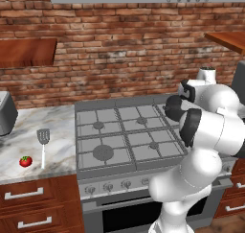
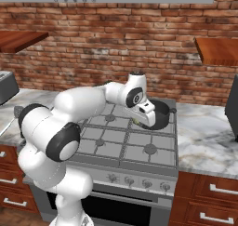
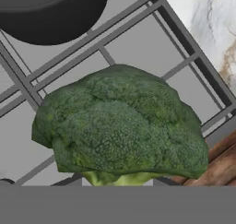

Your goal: Put the tomato and broccoli in the pot. Retrieve the spatula and lightly stir the vegetables in the pot.

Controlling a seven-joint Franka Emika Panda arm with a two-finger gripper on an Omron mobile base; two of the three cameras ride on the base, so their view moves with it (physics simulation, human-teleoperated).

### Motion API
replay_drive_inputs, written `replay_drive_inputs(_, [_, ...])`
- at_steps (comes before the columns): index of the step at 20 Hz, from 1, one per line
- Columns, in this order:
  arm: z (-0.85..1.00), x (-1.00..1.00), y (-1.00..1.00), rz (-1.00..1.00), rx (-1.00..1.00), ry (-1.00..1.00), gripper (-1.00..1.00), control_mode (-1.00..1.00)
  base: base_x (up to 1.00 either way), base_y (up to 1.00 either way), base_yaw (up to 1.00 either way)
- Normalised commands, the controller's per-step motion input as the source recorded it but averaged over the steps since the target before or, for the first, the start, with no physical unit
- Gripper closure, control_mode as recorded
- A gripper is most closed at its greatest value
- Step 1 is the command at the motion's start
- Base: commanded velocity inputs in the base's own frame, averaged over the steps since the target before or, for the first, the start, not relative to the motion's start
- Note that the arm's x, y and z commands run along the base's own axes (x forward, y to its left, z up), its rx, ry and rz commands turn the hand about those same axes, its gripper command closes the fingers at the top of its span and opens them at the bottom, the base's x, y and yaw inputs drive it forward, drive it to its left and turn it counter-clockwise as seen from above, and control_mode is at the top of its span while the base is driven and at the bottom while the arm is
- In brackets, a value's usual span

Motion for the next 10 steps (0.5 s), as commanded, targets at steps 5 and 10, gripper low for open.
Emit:
replay_drive_inputs(5, [0.0, 0.3, 0.0, 0.18, 0.0, -0.03, 1.0, -1.0, 0.0, 0.0, 0.0])
replay_drive_inputs(10, [0.0, 0.15, 0.0, 0.16, 0.0, -0.08, 1.0, -1.0, 0.0, 0.0, 0.0])
